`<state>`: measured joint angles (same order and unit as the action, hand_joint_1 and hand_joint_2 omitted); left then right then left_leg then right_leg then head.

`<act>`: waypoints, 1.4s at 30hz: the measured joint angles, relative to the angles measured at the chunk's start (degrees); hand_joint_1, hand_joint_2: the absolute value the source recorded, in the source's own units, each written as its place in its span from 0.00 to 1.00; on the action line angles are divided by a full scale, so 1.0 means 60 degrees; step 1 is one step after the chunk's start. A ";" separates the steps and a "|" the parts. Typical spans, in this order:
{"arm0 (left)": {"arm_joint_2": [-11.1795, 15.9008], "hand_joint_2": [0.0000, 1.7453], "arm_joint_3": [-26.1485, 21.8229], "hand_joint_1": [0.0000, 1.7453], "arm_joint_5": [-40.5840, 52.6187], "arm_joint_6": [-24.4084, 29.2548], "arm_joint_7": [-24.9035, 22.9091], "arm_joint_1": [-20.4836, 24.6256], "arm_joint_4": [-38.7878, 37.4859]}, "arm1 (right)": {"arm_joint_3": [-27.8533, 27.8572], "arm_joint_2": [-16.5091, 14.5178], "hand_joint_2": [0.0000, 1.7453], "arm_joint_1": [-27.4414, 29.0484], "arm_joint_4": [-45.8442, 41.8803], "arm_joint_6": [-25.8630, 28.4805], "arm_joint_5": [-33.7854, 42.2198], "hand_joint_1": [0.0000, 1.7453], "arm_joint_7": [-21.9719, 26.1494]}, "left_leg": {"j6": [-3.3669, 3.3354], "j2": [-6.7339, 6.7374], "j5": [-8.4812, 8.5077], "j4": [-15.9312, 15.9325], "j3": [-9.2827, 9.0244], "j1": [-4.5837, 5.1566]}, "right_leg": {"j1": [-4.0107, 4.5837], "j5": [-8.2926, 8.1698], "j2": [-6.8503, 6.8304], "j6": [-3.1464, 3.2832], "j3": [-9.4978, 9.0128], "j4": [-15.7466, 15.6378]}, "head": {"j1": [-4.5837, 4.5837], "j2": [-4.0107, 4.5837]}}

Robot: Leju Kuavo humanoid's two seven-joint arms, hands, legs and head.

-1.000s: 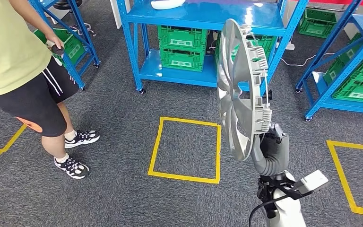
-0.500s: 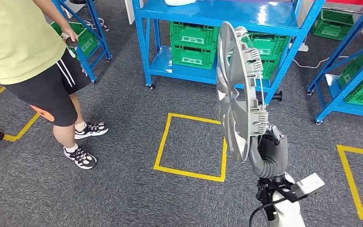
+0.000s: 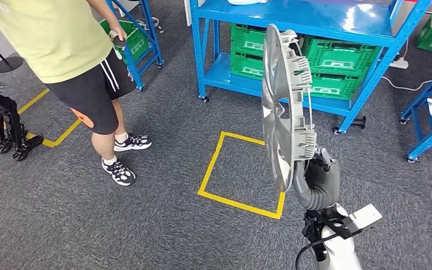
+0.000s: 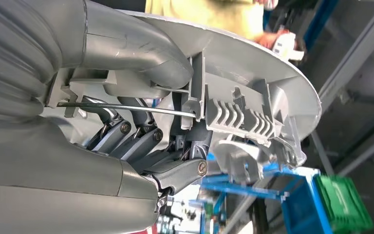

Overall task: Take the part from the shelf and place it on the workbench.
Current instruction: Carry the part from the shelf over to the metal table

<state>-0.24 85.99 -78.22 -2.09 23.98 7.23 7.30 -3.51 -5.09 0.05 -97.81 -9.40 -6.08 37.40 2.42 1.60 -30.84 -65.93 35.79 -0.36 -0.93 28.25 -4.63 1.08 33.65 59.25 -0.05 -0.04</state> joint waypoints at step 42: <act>-0.0058 0.00 0.0000 0.00 -0.0127 0.0076 0.0041 -0.0014 0.0000 | -0.0164 0.0148 1.00 -0.0045 -0.0026 0.0103 0.0005 1.00 0.0000 | -0.0599 -0.0623 0.0742 0.1216 -0.0231 0.0052 | -0.0008 0.1445 0.0727 -0.0468 0.0904 0.2486 | -0.0160 0.0000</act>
<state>-0.59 85.99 -78.97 -1.64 24.23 7.15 7.30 -4.50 -4.21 -0.21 -97.97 -8.78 -6.05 37.40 -1.17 -2.14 -26.39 -58.64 34.40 -0.05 -0.98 36.93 -0.27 -1.73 39.07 74.17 -1.02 -0.04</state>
